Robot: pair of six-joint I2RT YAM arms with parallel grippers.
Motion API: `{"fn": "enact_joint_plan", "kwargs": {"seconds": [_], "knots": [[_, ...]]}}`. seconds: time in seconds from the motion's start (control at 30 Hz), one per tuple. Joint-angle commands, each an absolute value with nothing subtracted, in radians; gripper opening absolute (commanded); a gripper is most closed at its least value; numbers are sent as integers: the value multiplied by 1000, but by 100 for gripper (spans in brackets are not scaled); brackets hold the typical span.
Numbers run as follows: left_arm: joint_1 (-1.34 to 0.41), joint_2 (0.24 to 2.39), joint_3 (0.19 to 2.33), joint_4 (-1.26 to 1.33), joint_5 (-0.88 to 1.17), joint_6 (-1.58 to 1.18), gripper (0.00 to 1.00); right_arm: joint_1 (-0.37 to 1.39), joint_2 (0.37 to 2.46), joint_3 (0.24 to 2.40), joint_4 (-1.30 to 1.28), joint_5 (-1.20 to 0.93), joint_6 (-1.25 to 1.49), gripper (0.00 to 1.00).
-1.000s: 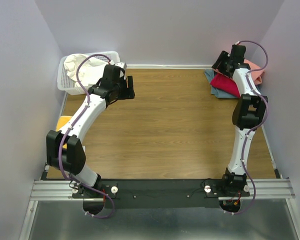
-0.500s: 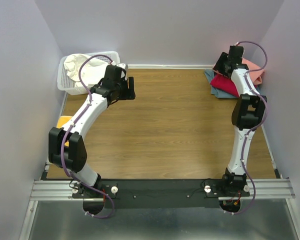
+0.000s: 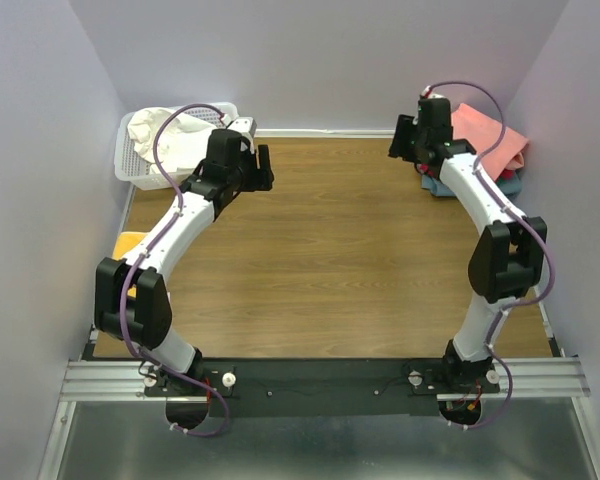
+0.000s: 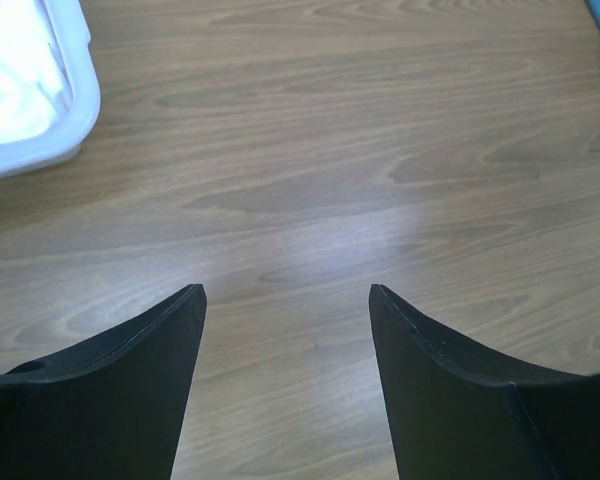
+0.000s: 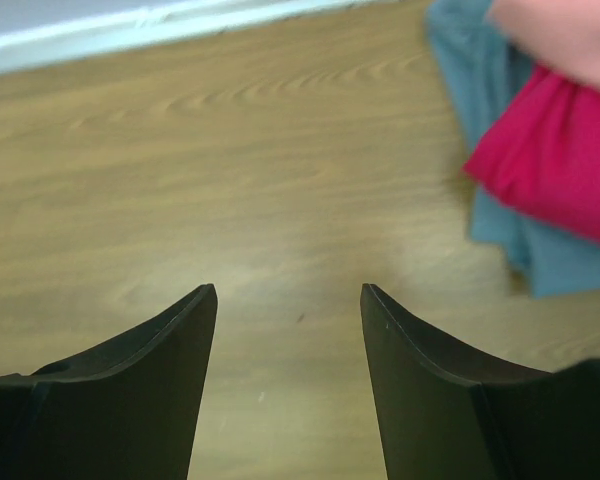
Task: Fold and stack the t-shirts
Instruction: Reset both grippers
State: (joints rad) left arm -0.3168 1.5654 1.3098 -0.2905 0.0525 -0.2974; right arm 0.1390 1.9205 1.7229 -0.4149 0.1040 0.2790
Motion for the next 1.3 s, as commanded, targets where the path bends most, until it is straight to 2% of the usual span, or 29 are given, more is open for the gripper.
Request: {"fn": "enact_joint_plan", "kwargs": {"seconds": [0.0,0.47,1.27], "knots": [[-333,1522,1296,-189,44,-285,75,231,1803,1545,-420,161,282,68],[-393,1560,1361,-193,-72,-287,75,432,1646,1284,-330,156,368,68],[-483,1612,1371,-181,-155,-275,75,537,1681,1281,-324,126,408,68]]}}
